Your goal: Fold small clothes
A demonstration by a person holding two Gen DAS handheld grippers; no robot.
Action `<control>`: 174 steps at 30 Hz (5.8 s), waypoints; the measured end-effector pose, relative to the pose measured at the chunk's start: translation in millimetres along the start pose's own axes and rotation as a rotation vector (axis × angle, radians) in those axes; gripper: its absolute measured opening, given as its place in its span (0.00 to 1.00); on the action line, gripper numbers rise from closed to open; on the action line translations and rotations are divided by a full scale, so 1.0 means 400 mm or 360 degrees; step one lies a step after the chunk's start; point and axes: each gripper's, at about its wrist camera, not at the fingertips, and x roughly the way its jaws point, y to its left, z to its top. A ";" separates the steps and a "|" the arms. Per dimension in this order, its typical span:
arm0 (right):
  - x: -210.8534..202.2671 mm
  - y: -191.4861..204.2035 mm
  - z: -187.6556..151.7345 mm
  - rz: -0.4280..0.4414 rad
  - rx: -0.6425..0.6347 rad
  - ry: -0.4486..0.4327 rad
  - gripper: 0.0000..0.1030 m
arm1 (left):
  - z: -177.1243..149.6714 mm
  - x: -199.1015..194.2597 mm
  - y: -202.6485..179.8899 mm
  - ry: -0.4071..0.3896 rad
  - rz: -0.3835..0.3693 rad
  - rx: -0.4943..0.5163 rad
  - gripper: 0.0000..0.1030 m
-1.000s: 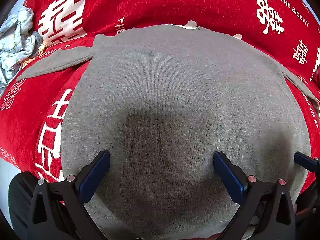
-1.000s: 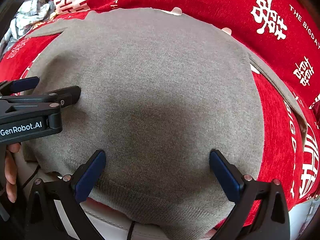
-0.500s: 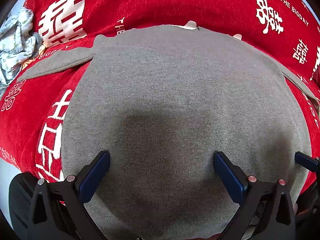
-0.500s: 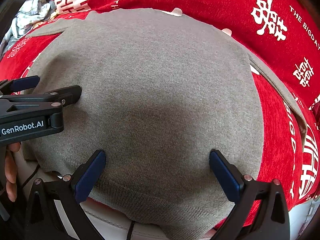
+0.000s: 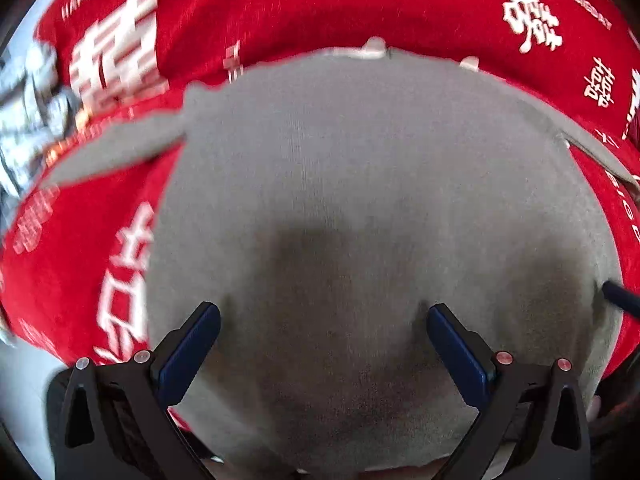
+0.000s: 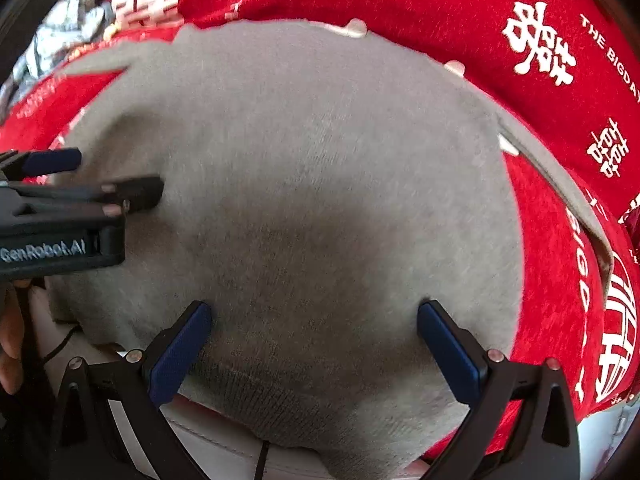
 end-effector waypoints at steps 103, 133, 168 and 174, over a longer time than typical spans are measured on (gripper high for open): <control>0.152 -0.189 0.663 0.0643 0.0496 -0.0332 0.77 | 0.350 0.221 0.244 0.0265 -0.0331 -0.0569 1.00; 0.166 -0.289 0.543 0.0987 0.0617 -0.0328 0.79 | 0.372 0.179 0.230 0.0182 -0.0431 -0.0610 1.00; 0.368 -0.319 0.474 -0.0067 0.0345 -0.0145 0.84 | 0.429 0.267 0.143 0.0343 0.0008 -0.0408 1.00; 0.369 -0.314 0.471 -0.0091 0.0337 -0.0163 0.84 | 0.387 0.260 0.239 0.0324 0.0036 -0.0483 1.00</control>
